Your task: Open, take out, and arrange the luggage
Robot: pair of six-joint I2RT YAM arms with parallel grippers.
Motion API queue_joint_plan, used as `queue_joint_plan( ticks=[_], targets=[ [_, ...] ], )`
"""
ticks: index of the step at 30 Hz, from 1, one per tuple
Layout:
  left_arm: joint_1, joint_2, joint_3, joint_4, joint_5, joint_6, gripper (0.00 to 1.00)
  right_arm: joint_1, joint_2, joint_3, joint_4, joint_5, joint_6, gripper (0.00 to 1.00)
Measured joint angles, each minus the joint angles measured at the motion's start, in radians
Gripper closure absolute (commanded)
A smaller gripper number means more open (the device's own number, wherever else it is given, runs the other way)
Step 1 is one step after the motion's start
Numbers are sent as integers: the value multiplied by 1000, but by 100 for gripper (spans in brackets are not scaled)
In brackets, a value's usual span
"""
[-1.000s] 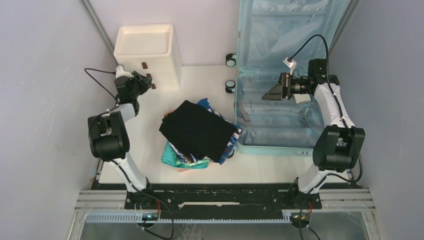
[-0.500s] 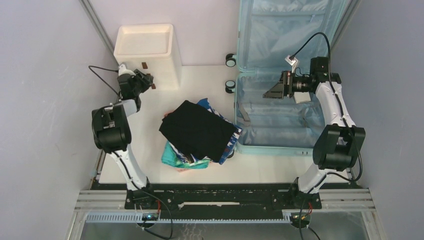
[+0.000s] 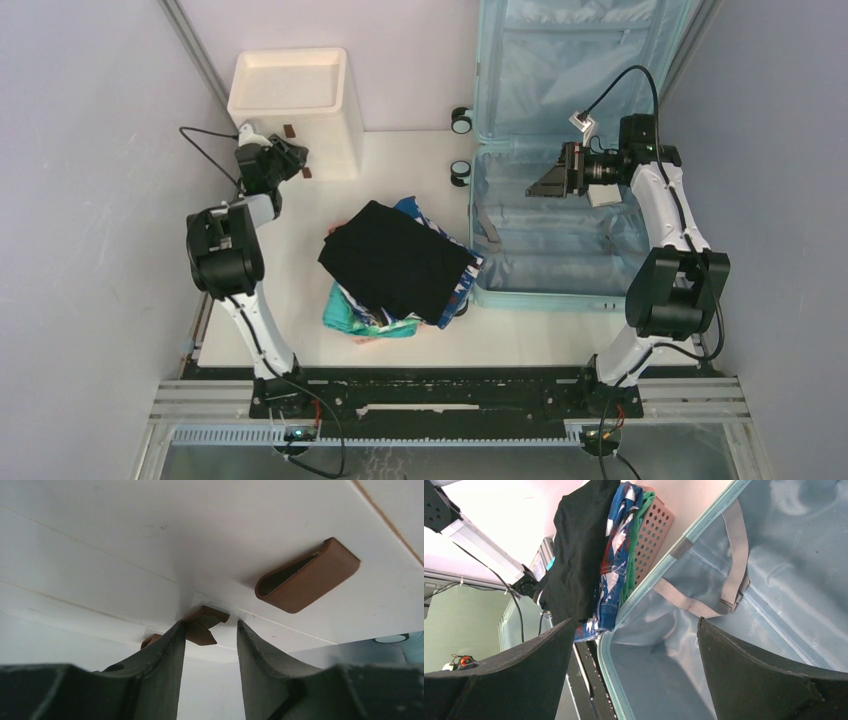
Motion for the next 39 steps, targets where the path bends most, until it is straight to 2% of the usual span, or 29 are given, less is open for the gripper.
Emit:
queue_joint_plan(
  ticks=[4,7,9,12,15,27,39],
  targets=[
    [1,2,0,-3,-4,0,52,0,3,0,-5,3,0,0],
    [1,2,0,-9,-11,0,57,0,4,1,-7,5,0,0],
    [3,3,6,-20,-17,0,64,0,6,2,-7,6,0,0],
    [4,4,13,-28,-18,-6,87,0,9,2,-10,7,0,0],
    [4,5,15,-30,-7,-16,99,0,10,2,-11,10,0,0],
    [11,3,7,-24,7,-64,100,0,10,2,-12,15,-3,0],
    [19,-190,-307,61,-39,-186,100,-9,10,8,-14,17,-11,0]
  ],
)
